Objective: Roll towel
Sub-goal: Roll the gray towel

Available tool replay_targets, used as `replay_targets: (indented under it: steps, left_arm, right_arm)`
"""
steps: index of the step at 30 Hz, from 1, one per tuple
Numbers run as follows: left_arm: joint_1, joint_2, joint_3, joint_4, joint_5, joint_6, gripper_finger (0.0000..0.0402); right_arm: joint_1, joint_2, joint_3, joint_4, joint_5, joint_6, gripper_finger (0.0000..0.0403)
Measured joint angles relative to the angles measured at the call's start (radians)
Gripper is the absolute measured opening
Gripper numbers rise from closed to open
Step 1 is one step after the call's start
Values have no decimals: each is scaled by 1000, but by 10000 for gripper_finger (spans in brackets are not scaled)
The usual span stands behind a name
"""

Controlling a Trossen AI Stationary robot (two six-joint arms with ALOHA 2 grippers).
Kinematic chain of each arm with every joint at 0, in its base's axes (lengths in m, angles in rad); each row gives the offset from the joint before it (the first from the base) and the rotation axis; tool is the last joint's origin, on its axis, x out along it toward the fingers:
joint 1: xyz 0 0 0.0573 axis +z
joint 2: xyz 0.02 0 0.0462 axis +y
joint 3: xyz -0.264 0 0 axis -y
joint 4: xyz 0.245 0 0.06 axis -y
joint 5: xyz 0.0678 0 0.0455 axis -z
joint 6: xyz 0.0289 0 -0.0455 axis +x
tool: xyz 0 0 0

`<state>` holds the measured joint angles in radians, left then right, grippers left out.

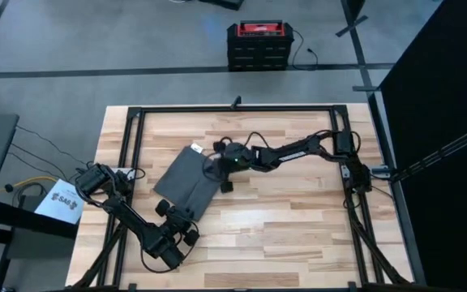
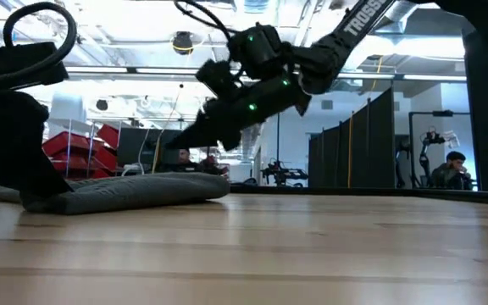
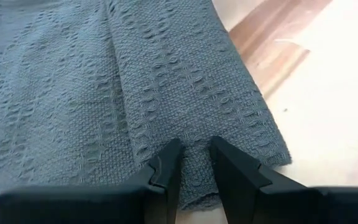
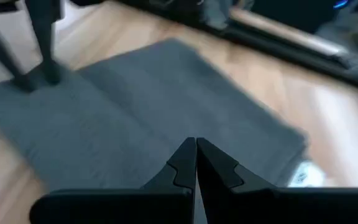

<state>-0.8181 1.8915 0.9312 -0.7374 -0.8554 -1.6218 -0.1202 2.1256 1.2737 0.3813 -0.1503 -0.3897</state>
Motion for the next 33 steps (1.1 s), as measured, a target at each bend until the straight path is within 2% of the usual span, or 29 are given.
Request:
replay_targets:
  steps: [7, 13, 19, 23, 27, 29, 33]
  left_arm:
    - [0, 0, 3, 117, -9, 78, 77]
    - [0, 0, 4, 107, -11, 71, 77]
    - [47, 0, 2, -20, -50, 47, 77]
    - [108, 0, -1, -32, -95, 117, 77]
    - [161, -1, 17, -70, -103, 243, 77]
    - [170, -11, 57, -144, -103, 276, 77]
    - [166, -45, 185, -342, -114, 292, 77]
  right_arm:
    - [18, 7, -76, -56, 4, 88, 0]
    - [92, -28, -146, -143, 108, 111, 0]
    - [222, -122, -215, -211, 143, 261, 0]
    - [319, -168, -218, -265, 140, 318, 0]
    - [370, -249, -219, -330, 215, 310, 0]
    - [361, -318, -217, -371, 251, 303, 0]
    - [332, -413, -233, -484, 414, 255, 0]
